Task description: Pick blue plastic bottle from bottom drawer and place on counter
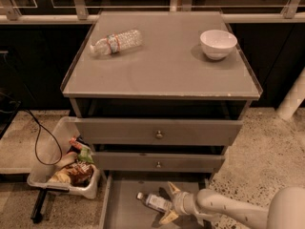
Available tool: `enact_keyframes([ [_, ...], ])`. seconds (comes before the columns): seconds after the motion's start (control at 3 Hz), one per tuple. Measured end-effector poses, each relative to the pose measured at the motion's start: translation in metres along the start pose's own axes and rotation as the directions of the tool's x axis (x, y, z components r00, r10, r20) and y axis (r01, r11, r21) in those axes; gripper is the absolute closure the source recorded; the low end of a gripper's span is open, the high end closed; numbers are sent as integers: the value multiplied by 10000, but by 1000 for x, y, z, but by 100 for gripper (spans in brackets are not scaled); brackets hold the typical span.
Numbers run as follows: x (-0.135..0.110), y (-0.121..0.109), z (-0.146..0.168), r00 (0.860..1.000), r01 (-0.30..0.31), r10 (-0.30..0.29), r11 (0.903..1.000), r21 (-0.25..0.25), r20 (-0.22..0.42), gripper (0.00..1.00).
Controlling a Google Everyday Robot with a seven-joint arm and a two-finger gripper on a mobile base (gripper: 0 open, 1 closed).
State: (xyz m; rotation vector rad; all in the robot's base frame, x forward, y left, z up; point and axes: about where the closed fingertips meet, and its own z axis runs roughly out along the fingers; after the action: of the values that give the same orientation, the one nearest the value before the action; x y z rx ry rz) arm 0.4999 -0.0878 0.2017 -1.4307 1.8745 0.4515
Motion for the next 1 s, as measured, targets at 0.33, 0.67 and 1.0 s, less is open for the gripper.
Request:
enact_keyframes([
  [0.33,18,3,22,9995,-129,126,9999,-103,-299,0],
  [0.67,31,7,37,9985,-285,279,9995,-121,-474,0],
  [1.0,42,10,48,9969,-529,516,9984,-204,-593,0],
])
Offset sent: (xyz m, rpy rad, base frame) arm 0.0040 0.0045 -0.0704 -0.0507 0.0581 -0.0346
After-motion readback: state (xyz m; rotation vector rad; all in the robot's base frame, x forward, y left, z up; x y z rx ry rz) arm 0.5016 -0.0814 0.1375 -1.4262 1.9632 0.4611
